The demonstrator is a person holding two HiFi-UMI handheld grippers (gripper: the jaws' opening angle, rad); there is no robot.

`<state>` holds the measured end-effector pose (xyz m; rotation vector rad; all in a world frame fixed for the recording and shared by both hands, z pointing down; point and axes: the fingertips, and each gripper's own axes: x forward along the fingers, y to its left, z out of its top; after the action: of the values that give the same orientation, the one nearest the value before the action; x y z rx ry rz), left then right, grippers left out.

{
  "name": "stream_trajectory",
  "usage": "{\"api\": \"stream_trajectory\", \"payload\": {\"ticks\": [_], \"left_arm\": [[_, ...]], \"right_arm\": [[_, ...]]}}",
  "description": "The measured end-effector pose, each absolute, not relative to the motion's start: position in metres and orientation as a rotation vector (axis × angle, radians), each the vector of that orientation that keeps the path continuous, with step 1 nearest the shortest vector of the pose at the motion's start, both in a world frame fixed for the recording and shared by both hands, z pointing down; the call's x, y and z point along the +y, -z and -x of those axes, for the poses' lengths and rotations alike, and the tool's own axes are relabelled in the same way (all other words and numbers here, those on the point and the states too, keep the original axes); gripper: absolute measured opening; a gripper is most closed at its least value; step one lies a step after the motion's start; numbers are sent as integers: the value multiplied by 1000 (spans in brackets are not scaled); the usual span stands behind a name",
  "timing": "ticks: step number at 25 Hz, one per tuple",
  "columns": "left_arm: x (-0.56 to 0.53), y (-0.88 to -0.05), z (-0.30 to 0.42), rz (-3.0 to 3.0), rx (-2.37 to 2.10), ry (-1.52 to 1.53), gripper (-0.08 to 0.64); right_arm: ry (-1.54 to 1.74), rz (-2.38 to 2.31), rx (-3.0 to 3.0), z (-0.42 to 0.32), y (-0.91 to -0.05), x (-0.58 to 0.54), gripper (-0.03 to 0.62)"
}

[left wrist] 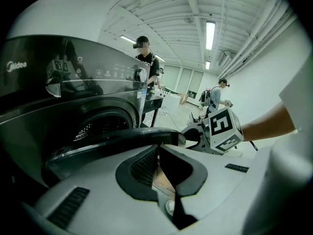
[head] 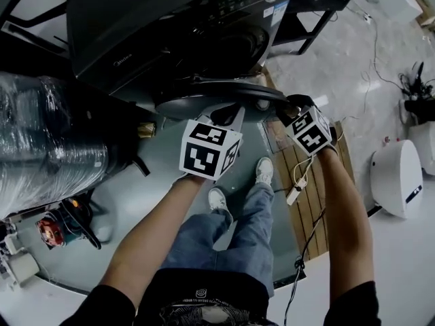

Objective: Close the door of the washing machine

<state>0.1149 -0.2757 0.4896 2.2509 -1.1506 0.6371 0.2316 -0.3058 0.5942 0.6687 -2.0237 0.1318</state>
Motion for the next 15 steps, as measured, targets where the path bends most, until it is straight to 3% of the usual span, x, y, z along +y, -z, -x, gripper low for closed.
{"api": "stream_trajectory", "payload": {"ticks": [15], "left_arm": [[-331,-494,-118,-2101,-1324,-596,32]], "right_arm": [[-25,-505,-2082,-219,-593,-377,198]]}}
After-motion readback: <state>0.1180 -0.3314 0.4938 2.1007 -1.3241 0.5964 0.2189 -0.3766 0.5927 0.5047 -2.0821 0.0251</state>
